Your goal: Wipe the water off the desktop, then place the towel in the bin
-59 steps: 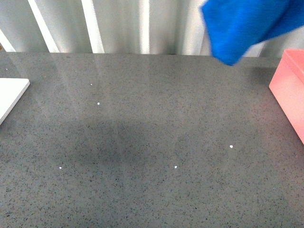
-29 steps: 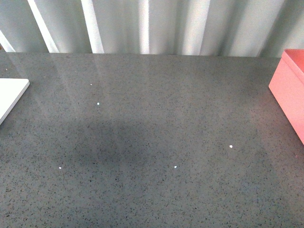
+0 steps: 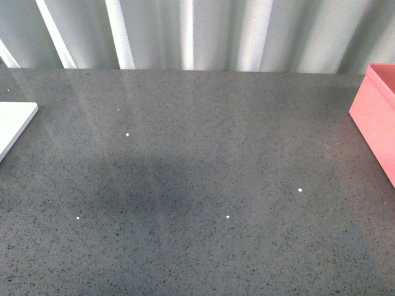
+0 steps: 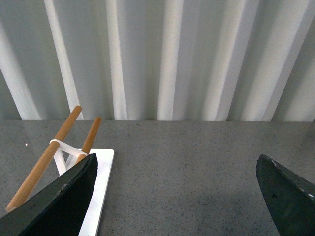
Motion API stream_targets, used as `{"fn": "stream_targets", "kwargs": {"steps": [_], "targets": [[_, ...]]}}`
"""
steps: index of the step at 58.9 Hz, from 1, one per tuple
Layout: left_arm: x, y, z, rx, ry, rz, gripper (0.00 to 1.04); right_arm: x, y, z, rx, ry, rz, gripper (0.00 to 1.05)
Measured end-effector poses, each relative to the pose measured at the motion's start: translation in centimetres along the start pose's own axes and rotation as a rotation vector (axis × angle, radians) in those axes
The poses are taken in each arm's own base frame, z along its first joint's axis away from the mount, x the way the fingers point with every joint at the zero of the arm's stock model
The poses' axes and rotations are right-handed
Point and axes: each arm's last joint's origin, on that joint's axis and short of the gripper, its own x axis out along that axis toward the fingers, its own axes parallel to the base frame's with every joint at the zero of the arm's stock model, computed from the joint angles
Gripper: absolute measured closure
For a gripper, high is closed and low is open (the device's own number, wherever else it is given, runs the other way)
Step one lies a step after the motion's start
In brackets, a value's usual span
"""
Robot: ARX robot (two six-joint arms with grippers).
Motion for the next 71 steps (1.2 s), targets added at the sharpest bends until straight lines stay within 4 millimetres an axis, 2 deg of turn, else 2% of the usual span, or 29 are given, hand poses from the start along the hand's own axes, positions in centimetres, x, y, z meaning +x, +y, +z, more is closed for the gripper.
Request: {"fn": "stream_targets", "kwargs": {"steps": [14, 26, 35, 48, 62, 71], "targets": [[0.0, 0.0, 0.0, 0.000, 0.000, 0.000, 0.07, 0.7, -0.3, -0.4, -0.003, 0.040, 0.027, 0.97], [0.0, 0.0, 0.0, 0.000, 0.000, 0.000, 0.07, 2.1, -0.6, -0.2, -0.001, 0.119, 0.056, 0.97], [0.0, 0.0, 0.0, 0.000, 0.000, 0.000, 0.07, 2.5, -1.3, 0.4, 0.020, 0.109, 0.037, 0.97], [0.0, 0.0, 0.0, 0.000, 0.000, 0.000, 0.07, 2.5, -1.1, 0.7, 0.010, 0.073, 0.066, 0.97], [0.0, 0.0, 0.0, 0.000, 0.000, 0.000, 0.07, 2.4, -0.9, 0.8, -0.008, 0.064, 0.068, 0.61], [0.0, 0.0, 0.0, 0.000, 0.000, 0.000, 0.07, 2.4, -0.9, 0.8, -0.010, 0.064, 0.066, 0.27]]}}
